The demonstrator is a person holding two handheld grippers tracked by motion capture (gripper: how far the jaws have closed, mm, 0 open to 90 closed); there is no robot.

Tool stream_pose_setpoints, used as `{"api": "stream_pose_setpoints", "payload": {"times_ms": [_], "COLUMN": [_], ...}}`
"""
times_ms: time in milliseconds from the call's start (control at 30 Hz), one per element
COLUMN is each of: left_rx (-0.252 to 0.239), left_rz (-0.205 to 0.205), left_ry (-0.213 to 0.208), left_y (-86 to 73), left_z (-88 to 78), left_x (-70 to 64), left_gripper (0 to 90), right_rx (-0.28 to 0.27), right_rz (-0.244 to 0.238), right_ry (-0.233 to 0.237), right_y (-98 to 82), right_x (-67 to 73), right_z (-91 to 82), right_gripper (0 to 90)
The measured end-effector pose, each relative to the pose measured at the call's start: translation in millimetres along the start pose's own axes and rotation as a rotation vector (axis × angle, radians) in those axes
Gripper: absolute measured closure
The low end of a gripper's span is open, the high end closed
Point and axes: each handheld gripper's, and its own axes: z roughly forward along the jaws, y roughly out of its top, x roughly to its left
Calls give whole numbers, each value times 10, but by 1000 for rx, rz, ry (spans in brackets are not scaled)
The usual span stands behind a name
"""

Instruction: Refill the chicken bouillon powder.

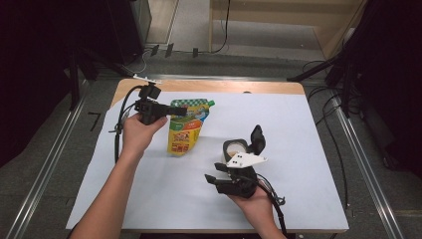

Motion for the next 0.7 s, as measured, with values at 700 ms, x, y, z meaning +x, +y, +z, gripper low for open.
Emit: {"api": "stream_pose_setpoints", "payload": {"times_ms": [700], "left_rx": [-23], "left_rz": [16], "left_ry": [16], "left_y": [-368], "left_z": [-239], "left_x": [33], "left_gripper": [779], "right_rx": [3], "right_rz": [-12], "right_ry": [16], "right_y": [122], "right_x": [-59], "right_z": [17], "right_gripper": [490]}}
